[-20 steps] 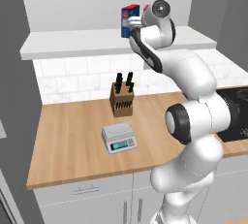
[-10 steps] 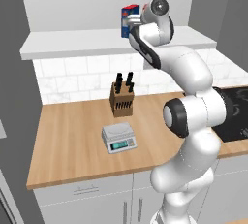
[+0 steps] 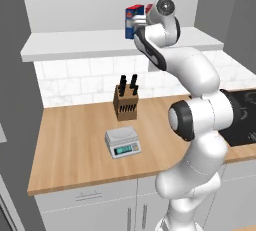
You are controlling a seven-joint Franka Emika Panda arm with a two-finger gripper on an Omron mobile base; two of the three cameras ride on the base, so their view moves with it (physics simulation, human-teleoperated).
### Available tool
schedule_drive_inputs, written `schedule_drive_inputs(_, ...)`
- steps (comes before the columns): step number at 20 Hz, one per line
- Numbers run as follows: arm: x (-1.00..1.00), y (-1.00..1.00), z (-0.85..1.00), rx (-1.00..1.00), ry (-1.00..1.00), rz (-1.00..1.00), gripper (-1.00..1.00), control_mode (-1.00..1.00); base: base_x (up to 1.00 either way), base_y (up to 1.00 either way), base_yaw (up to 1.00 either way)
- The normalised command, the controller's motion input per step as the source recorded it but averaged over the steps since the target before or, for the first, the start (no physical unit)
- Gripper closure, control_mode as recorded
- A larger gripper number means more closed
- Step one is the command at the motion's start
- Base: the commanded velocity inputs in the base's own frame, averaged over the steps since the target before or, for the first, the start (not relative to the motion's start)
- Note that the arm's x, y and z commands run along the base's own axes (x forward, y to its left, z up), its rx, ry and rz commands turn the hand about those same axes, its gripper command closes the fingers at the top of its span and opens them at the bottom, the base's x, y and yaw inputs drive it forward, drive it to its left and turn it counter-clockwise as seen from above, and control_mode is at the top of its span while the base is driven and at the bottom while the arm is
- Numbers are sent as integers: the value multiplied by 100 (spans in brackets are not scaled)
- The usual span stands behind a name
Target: Pick the cereal and place it on the digital scale for weighing, and close the cabinet.
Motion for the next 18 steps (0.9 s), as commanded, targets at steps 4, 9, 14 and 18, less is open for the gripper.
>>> schedule_drive_inputs(4,-33,-5,-22,0,-10,0,100,-100,0,0,0)
schedule_drive_inputs(9,-53,0,-1,0,-13,0,100,-100,0,0,0)
schedule_drive_inputs(14,-99,0,0,6,-2,0,100,-100,0,0,0)
schedule_drive_inputs(18,-100,2,39,15,9,0,100,-100,0,0,0)
